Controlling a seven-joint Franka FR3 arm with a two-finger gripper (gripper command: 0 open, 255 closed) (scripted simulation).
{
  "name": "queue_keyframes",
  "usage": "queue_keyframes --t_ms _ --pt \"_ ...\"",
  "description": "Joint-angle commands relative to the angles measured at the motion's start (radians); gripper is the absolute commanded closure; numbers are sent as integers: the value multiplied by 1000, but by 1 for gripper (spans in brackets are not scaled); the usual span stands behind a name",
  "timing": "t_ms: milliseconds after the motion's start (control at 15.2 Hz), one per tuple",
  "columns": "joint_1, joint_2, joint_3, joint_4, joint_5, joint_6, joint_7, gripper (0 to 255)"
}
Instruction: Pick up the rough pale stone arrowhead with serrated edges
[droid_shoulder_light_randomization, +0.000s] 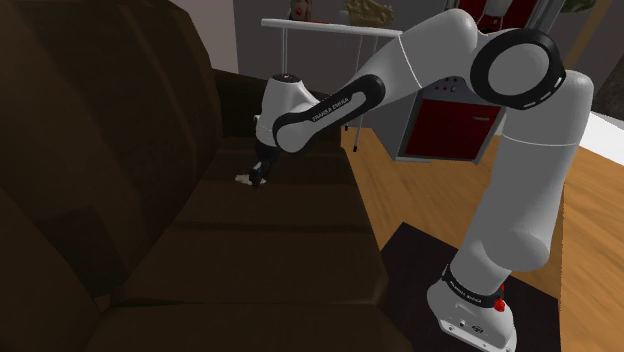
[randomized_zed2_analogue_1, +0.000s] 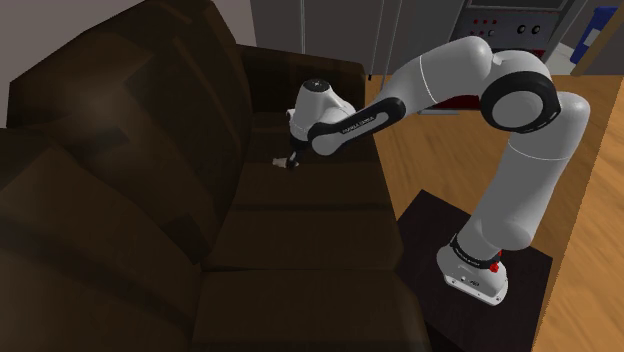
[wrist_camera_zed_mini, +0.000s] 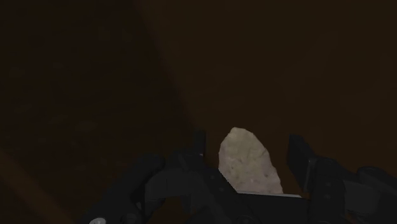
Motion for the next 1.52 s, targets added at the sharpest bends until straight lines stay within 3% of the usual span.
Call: queue_keyframes --t_ms 0,528,1452 --pt "0 1 0 -1 0 2 0 255" --pt "0 1 0 -1 0 3 0 255" --pt "-5 -82 6 89 27 -170 -22 255"
